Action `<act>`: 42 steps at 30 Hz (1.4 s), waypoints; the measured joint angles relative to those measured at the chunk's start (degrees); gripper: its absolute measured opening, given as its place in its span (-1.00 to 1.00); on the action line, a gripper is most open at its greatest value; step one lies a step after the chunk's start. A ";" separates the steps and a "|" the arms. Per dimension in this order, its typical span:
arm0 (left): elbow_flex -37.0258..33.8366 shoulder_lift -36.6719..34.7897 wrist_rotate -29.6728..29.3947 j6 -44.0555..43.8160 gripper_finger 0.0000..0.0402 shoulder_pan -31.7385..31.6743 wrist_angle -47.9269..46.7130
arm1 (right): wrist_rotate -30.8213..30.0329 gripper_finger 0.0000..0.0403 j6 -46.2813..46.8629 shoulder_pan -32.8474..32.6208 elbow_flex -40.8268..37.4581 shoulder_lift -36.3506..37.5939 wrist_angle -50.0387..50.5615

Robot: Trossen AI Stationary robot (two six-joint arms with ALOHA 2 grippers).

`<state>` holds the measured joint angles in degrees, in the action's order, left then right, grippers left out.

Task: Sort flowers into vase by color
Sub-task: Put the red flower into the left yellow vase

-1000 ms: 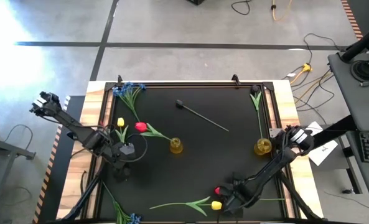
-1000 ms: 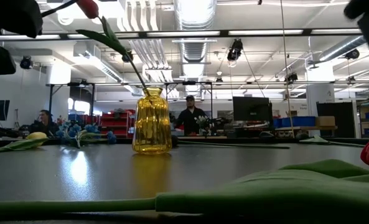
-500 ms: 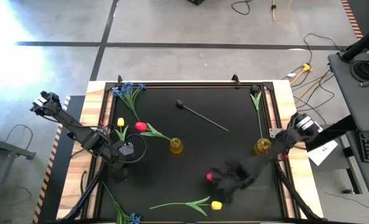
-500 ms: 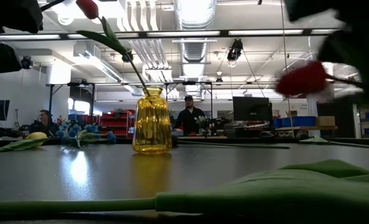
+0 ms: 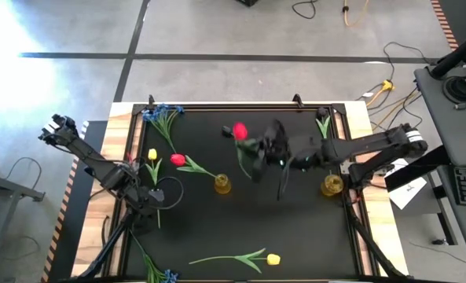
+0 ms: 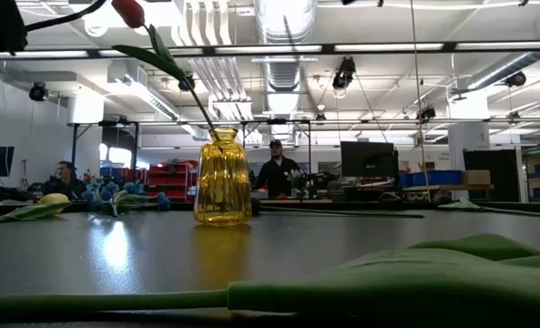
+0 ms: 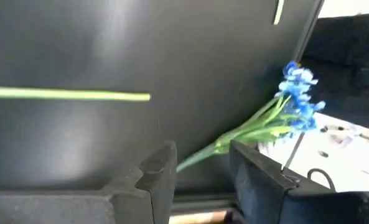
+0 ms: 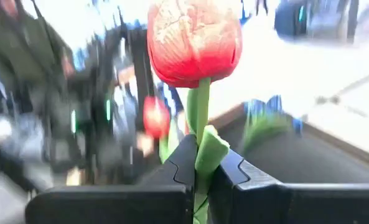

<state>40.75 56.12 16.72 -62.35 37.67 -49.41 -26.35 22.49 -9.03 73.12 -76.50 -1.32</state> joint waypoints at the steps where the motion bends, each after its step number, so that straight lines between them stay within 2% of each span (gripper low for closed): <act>1: 0.00 0.00 0.81 -0.96 -0.33 0.50 -0.42 | 0.08 -0.94 -0.86 1.06 0.00 -0.29 -3.71; 4: 0.00 0.00 2.30 -3.46 -0.33 2.54 -1.62 | 1.43 -0.94 -2.57 3.26 -0.01 -2.21 -13.37; 7: 0.00 0.00 2.31 -5.67 -0.33 4.85 -1.72 | 2.82 -0.94 -2.12 3.90 -0.02 -5.06 -18.56; 19: 0.00 0.04 -2.36 -11.08 -0.33 9.52 -1.79 | 3.85 -0.94 0.47 3.75 -0.11 -14.79 -24.54; 23: 0.00 0.03 -2.23 -10.62 -0.33 9.68 -1.78 | 3.87 -0.94 0.14 3.66 -0.11 -15.17 -22.81; 28: -0.02 -1.16 2.12 -10.60 -0.33 9.69 -2.61 | 4.35 -0.94 0.14 3.66 -0.11 -14.30 -14.89; 34: -0.02 -4.92 1.23 -12.59 -0.33 9.78 -5.81 | 5.15 -0.91 0.65 3.55 0.61 -13.83 -8.47; 37: -0.02 -6.65 -1.70 -13.21 -0.33 9.77 -6.03 | 5.78 -0.78 0.73 3.51 1.29 -13.83 -5.88; 42: -0.04 -8.12 -6.85 -13.26 -0.33 9.75 -6.01 | 5.83 -0.44 1.30 3.40 4.67 -13.76 2.49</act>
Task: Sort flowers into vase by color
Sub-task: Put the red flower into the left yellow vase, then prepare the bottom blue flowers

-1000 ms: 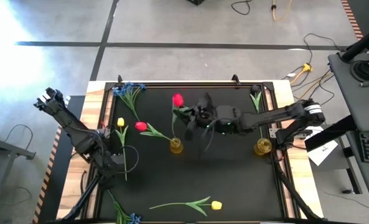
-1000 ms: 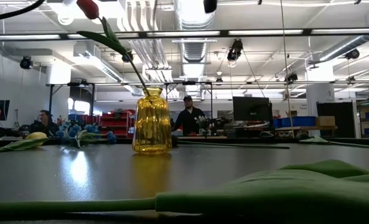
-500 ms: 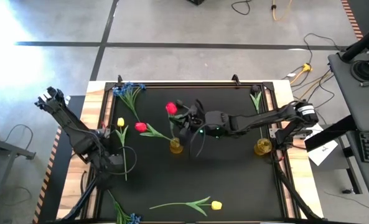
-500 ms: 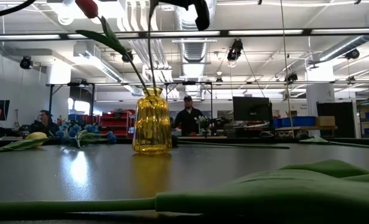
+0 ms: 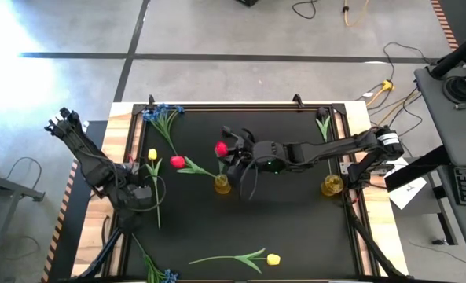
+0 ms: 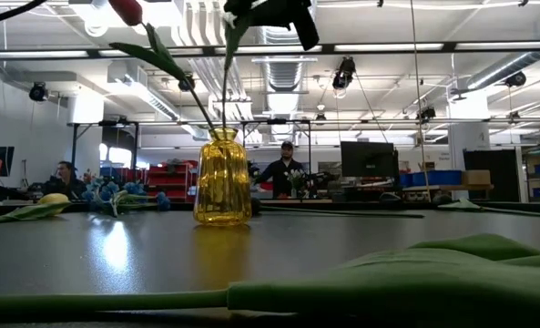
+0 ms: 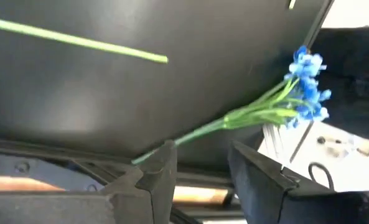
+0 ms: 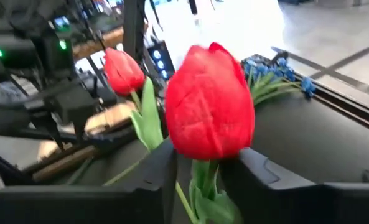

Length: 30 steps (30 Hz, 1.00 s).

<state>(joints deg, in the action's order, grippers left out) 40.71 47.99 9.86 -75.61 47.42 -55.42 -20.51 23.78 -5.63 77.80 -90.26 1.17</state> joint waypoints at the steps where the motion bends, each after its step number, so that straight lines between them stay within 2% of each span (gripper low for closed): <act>1: 0.00 -0.15 -0.19 -0.06 -0.33 0.00 0.00 | 0.00 -0.37 -0.30 -0.02 0.94 0.02 2.11; 7: -0.02 -1.41 -1.93 -0.13 -0.33 0.00 -1.79 | 3.67 -0.09 -0.85 -0.29 8.83 1.21 21.19; 11: -0.02 -3.21 -6.00 0.03 -0.33 0.00 -2.73 | 4.23 -0.01 -0.81 -0.78 12.88 2.11 36.48; 14: -0.02 -4.40 -7.05 0.28 -0.33 0.00 -3.83 | 4.25 0.01 0.94 -1.18 13.03 3.66 43.60; 18: -0.06 -4.97 -10.72 0.10 -0.33 0.00 -6.10 | 4.00 0.01 3.35 -2.05 11.15 6.09 48.02; 23: -0.37 -3.29 -16.57 5.07 -0.33 -0.07 -5.95 | 4.00 0.01 5.17 -4.42 5.85 8.74 48.22; 30: -0.37 0.89 -17.43 10.33 -0.33 -0.17 -2.30 | 3.93 0.01 9.18 -9.06 -1.26 9.18 46.87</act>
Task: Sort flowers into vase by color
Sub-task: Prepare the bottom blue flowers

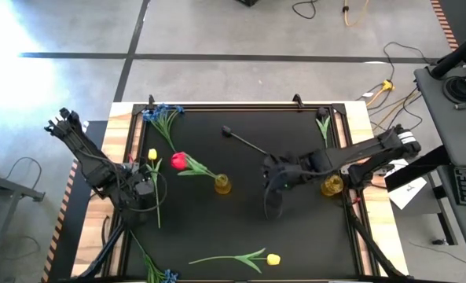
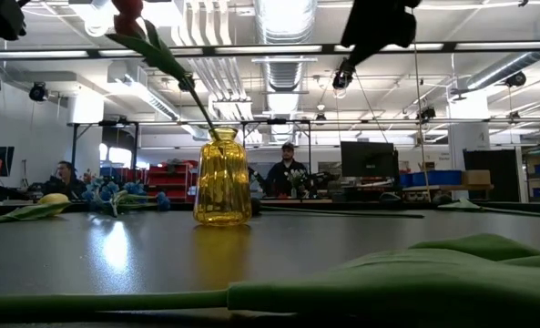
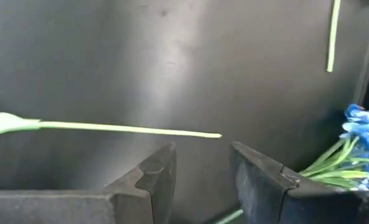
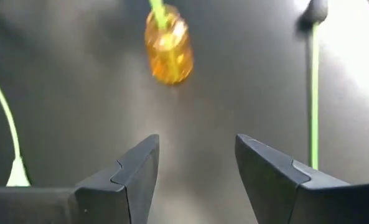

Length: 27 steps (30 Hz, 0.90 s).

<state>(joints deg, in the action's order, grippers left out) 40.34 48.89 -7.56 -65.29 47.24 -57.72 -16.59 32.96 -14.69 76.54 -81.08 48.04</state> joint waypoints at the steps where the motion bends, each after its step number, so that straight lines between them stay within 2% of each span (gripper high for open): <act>1: 0.00 0.68 1.49 0.57 -0.33 0.00 1.56 | 0.04 0.01 0.60 -0.86 -0.75 0.00 -0.07; 7: 0.04 6.25 12.02 1.10 -0.33 0.34 10.86 | -4.23 0.01 3.46 -6.63 -2.32 -0.02 -0.35; 12: 2.38 15.98 20.58 14.69 -0.38 4.51 23.03 | -6.09 0.01 3.66 -10.08 -2.26 -0.02 -0.32; 16: 7.84 25.17 21.58 20.50 -0.39 7.13 18.66 | -6.73 0.01 6.00 -12.82 -2.26 -0.02 -0.14; 21: 15.67 34.62 21.63 27.43 -0.37 8.11 17.18 | -10.34 0.01 8.86 -17.73 -2.24 0.00 0.02; 27: 23.39 42.91 20.97 34.53 -0.17 9.82 12.70 | -15.07 0.01 12.72 -22.56 -2.24 0.00 0.10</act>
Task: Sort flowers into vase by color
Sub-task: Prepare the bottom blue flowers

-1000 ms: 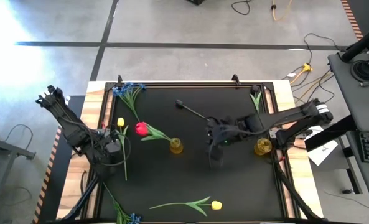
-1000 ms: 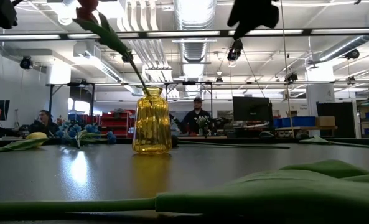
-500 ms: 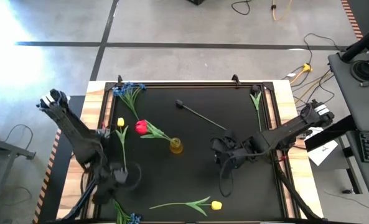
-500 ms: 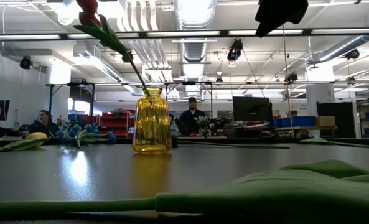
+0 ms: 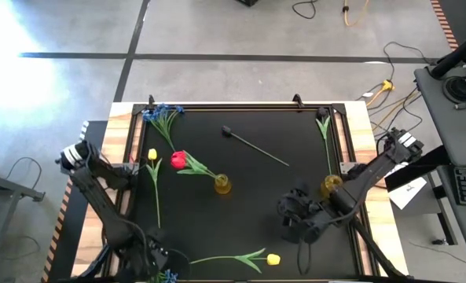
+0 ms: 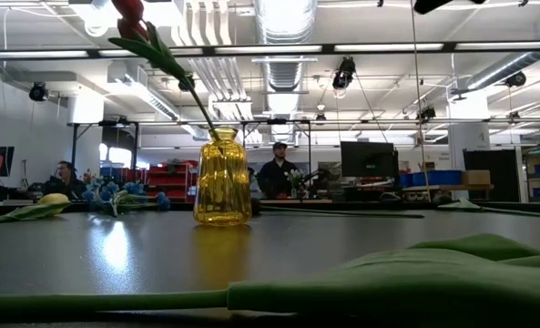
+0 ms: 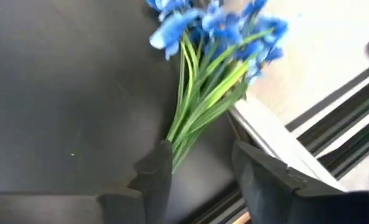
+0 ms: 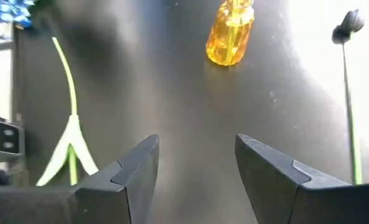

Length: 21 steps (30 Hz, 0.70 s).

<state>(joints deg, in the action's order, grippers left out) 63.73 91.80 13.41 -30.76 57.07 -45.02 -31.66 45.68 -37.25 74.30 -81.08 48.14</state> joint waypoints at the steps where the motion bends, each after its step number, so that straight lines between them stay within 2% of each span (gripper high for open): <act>1: 0.87 0.90 -0.73 0.10 -0.12 0.36 -1.50 | -0.08 0.01 1.31 -0.60 0.00 0.00 -0.02; 6: 2.23 2.87 -1.57 4.58 0.12 2.52 -5.27 | -1.82 0.01 6.29 -3.38 0.05 -0.23 0.00; 10: 1.35 3.21 -1.50 5.46 0.22 5.01 -4.84 | -2.04 0.01 10.68 -4.09 0.07 -0.80 -0.04; 12: 1.29 3.70 -2.53 6.36 0.24 6.23 -4.14 | -2.77 0.01 12.11 -4.15 0.07 -1.27 -0.10; 16: 1.17 5.03 -8.94 7.62 0.22 7.53 -3.52 | -3.08 0.01 14.33 -4.12 0.07 -2.38 -0.33; 21: -0.76 7.71 -8.70 10.36 0.11 7.43 -2.09 | -2.87 0.01 18.34 -4.53 0.08 -4.34 -1.19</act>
<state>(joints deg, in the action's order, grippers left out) 62.96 99.51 4.71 -20.39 64.50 -47.10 -34.52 64.02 -41.78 74.39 -85.42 46.95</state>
